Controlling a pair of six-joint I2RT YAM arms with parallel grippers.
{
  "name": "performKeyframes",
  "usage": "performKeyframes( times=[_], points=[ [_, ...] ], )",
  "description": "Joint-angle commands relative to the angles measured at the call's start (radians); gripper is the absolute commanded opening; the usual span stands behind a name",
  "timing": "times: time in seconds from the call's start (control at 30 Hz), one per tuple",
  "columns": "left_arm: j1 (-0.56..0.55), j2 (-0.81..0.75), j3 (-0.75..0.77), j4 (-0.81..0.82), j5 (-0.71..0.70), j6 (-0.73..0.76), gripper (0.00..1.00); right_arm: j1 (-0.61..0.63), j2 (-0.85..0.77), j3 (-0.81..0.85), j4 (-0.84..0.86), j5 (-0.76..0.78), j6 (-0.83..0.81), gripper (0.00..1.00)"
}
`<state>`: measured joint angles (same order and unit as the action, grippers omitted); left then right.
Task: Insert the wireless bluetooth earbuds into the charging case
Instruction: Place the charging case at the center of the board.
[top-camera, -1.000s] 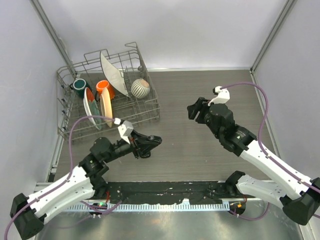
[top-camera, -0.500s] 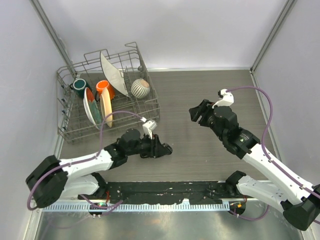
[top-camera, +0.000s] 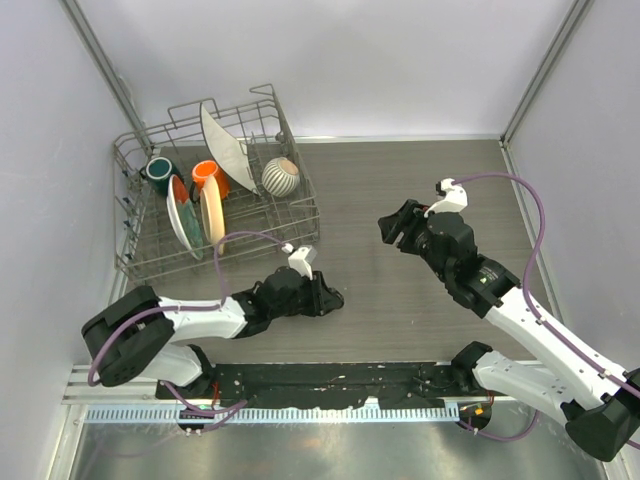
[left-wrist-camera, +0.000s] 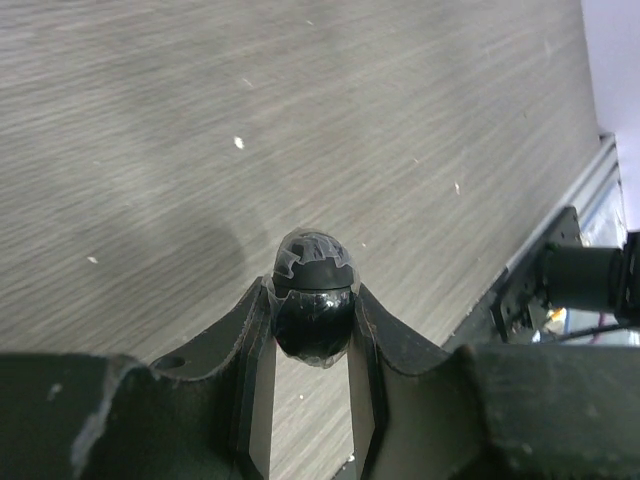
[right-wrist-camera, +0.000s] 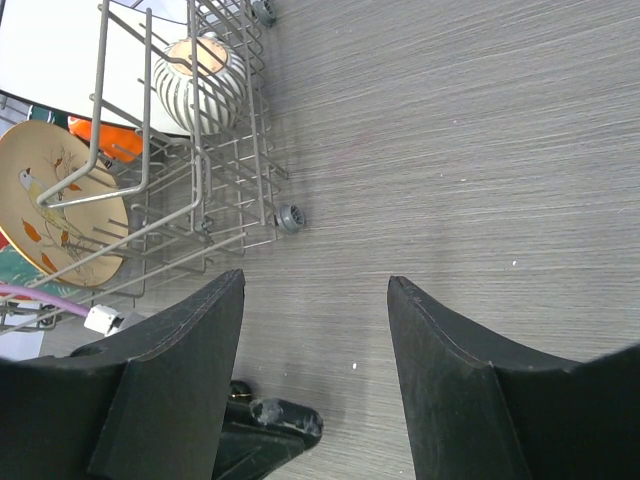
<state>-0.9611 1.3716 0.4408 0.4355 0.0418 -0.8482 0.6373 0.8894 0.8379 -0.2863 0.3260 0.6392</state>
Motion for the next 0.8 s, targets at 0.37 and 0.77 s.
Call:
performKeyframes(
  times=[0.37,0.77],
  points=[
    [-0.014,0.150,0.108,-0.067,-0.155,-0.118,0.07,-0.007,-0.007,-0.002,0.019,0.004,0.007,0.64],
    [-0.018,0.060,0.133,-0.282,-0.232,-0.081,0.19,-0.010,-0.026,-0.017,0.018,0.015,-0.009,0.64]
  ],
)
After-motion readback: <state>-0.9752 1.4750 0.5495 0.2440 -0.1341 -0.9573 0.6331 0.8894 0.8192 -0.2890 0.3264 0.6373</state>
